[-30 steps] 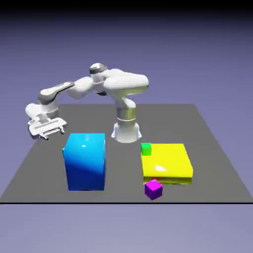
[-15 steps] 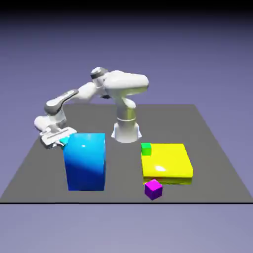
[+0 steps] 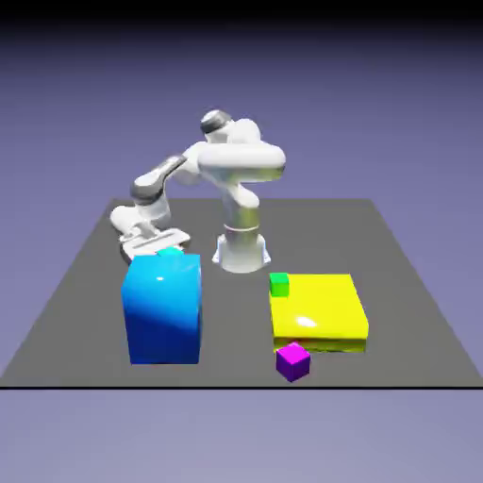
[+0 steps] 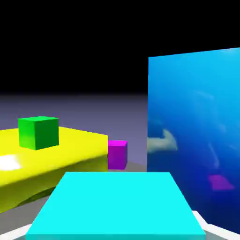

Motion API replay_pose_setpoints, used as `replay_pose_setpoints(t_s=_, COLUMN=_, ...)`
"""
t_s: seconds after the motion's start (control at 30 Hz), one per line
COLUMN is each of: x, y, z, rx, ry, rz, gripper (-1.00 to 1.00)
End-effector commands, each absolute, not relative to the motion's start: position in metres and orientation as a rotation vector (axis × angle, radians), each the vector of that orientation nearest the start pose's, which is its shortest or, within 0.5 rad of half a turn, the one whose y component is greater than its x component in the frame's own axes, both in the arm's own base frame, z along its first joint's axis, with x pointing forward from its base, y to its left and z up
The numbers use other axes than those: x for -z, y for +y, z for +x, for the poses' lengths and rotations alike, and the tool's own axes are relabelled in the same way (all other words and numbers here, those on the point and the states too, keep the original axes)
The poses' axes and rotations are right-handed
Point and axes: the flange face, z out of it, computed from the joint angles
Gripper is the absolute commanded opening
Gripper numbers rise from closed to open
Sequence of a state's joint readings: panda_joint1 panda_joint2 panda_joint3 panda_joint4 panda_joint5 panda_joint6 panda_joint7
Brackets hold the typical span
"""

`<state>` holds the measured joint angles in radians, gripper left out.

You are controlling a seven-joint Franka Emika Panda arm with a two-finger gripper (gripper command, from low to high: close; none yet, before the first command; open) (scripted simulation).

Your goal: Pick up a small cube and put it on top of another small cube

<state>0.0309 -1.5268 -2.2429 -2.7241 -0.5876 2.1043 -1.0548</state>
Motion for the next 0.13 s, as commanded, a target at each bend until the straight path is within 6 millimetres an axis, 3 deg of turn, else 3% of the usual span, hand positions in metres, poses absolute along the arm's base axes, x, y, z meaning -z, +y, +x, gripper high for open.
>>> replay_pose_setpoints(t_s=0.0, x=-0.097, y=-0.232, z=0.139, rx=1.177, ry=0.04, rz=-1.849, gripper=-1.0)
replay_pose_setpoints(t_s=0.03, x=-0.097, y=-0.232, z=0.139, rx=1.177, ry=0.04, rz=-1.849, gripper=1.0)
replay_pose_setpoints(t_s=0.1, x=-0.104, y=-0.243, z=0.13, rx=1.176, ry=0.041, rz=-1.85, gripper=1.0)
